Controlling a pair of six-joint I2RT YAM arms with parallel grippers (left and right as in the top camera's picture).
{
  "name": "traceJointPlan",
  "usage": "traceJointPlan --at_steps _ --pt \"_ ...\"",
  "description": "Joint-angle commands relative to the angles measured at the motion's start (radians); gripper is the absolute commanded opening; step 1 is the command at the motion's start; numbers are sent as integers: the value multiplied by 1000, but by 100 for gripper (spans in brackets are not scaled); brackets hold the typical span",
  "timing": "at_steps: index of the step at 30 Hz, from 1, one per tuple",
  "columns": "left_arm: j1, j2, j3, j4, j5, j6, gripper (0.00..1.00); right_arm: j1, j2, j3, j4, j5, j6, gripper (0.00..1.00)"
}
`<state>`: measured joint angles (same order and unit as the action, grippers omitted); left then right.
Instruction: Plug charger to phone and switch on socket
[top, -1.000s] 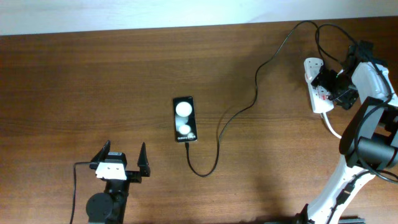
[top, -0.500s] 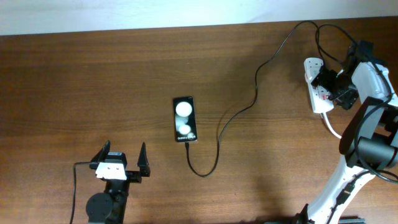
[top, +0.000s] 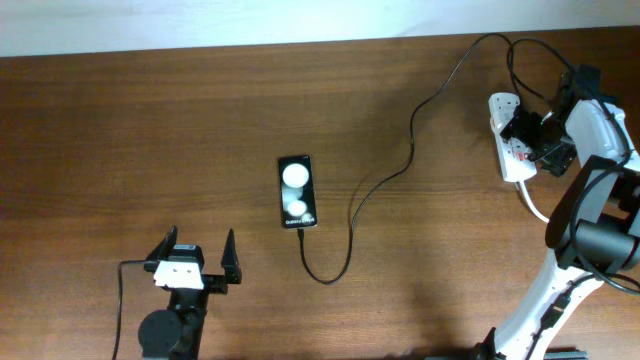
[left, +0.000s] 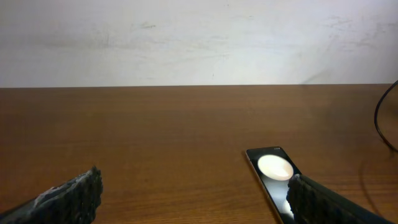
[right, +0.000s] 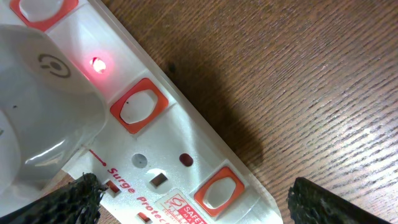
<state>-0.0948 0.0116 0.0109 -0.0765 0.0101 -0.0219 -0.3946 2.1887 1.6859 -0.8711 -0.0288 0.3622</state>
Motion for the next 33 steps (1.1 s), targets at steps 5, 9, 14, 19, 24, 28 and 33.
traceJointPlan --at_steps 5,9,14,19,24,28,33 --pt "4 -6 -3 -7 -7 16 99 6 30 -24 -11 40 -11 99" --pt "4 -6 -2 -8 -7 16 99 6 30 -24 -11 40 -11 99" --pt "4 -6 -3 -8 -7 16 99 6 30 -24 -11 40 -11 99" --pt "4 -6 -3 -7 -7 16 99 6 30 -24 -11 40 -11 99" --pt "4 -6 -3 -7 -7 16 99 6 30 -24 -11 40 -11 99" --pt "4 -6 -2 -7 -7 16 99 29 30 -24 -11 40 -11 99" --pt "4 -6 -3 -8 -7 16 99 88 -77 -24 -11 40 -11 99"
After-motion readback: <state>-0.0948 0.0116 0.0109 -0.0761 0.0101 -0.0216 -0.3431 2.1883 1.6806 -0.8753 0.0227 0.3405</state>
